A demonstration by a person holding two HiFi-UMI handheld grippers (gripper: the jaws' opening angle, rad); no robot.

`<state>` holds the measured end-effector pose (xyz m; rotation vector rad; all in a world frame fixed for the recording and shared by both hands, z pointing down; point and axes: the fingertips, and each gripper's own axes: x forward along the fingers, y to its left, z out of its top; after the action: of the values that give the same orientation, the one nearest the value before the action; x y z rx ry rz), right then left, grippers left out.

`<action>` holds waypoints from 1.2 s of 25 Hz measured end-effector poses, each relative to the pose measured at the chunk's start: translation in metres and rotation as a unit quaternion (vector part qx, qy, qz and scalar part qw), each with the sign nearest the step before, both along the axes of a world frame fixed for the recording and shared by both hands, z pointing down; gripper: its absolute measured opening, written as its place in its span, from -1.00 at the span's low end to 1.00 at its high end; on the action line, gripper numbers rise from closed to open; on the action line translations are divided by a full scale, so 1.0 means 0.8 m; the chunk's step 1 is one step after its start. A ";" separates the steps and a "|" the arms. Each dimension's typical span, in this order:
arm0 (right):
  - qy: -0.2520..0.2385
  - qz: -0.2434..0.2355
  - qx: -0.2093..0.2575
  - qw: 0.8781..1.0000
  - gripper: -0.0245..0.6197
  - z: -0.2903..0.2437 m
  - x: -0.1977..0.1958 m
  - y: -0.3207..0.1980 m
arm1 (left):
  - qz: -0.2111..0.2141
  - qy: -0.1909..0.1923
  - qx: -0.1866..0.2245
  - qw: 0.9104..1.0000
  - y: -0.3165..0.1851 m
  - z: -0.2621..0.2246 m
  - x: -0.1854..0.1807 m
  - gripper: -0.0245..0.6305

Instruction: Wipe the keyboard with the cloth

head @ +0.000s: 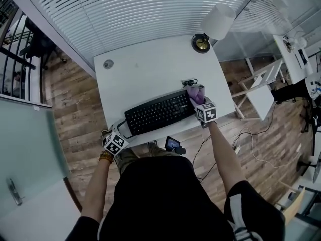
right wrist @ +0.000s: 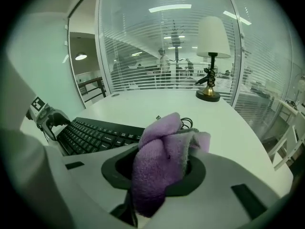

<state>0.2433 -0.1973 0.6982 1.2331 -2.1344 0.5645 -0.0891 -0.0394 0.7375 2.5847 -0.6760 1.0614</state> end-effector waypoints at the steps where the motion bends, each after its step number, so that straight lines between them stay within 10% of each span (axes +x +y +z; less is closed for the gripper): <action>1: -0.005 0.002 -0.003 1.000 -0.55 0.001 -0.002 -0.001 | -0.002 0.001 0.001 1.000 -0.001 0.001 -0.001 0.34; 30: -0.070 -0.039 -0.036 0.996 -0.57 0.002 -0.054 0.022 | -0.005 0.010 0.001 1.000 -0.002 0.002 -0.001 0.34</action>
<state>0.2004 -0.1800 0.6998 1.0946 -2.2466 0.7058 -0.0897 -0.0407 0.7394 2.5878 -0.6851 1.0309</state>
